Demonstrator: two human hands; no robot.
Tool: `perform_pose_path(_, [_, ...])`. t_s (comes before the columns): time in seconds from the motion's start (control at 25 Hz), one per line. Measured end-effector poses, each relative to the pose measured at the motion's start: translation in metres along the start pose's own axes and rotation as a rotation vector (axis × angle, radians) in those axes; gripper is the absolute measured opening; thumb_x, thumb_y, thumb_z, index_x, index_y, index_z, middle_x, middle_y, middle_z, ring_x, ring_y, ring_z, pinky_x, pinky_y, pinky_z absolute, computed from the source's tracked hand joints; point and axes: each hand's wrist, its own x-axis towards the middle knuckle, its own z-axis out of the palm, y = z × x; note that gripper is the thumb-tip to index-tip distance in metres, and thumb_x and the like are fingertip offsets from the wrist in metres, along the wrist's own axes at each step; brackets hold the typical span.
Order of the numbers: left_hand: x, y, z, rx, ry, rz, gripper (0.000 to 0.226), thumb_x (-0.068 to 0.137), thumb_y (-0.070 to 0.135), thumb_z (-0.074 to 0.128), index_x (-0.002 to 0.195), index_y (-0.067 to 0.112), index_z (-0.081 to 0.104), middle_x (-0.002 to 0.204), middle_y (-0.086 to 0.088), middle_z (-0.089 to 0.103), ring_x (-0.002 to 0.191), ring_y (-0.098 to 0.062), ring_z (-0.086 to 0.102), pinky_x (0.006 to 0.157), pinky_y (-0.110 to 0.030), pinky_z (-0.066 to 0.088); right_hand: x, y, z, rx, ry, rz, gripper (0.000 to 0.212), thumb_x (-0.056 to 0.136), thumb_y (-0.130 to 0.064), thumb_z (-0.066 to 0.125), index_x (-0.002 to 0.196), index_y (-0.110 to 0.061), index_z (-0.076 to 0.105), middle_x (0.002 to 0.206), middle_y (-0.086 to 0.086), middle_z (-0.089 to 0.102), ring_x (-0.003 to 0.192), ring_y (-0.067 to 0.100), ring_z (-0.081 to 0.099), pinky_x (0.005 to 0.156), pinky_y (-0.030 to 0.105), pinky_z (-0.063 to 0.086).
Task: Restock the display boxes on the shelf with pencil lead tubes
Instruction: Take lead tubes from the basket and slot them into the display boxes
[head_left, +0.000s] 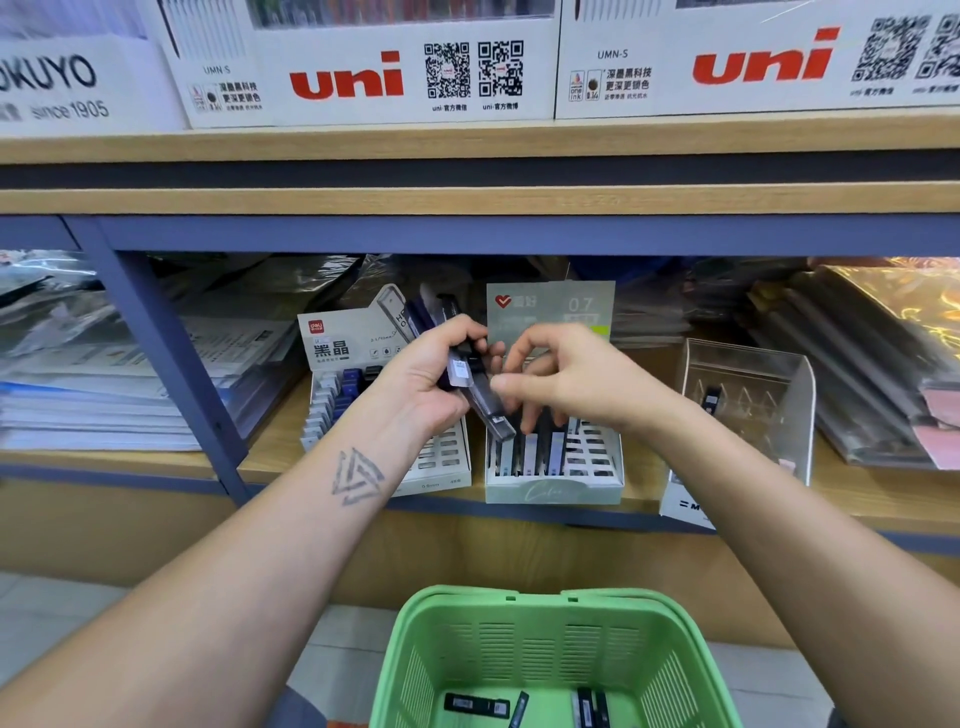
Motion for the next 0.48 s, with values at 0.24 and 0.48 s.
perform_pose_path(0.24, [-0.0051, -0.0022, 0.0046, -0.131, -0.067, 0.012, 0.016, 0.089, 0.003, 0.058, 0.073, 0.004, 0.061, 0.083, -0.011, 0.066, 0.092, -0.023, 0.069, 0.091, -0.046, 0.055, 0.0043, -0.0037, 0.0105, 0.072, 0.002, 0.129, 0.03, 0.081, -0.021, 0.085, 0.101, -0.007, 0.066, 0.066, 0.012, 0.067, 0.053, 0.014, 0.056, 0.047, 0.02, 0.037])
perform_pose_path(0.48, [-0.0072, -0.0055, 0.0085, -0.114, -0.045, 0.045, 0.014, 0.091, -0.003, 0.055, 0.078, 0.002, 0.058, 0.069, -0.009, 0.062, 0.076, -0.02, 0.068, 0.075, -0.034, 0.059, 0.0049, -0.0056, 0.0124, 0.137, 0.027, 0.2, 0.015, 0.079, -0.015, 0.08, 0.074, -0.005, 0.07, 0.062, 0.008, 0.05, 0.049, 0.011, 0.039, 0.045, 0.022, 0.029])
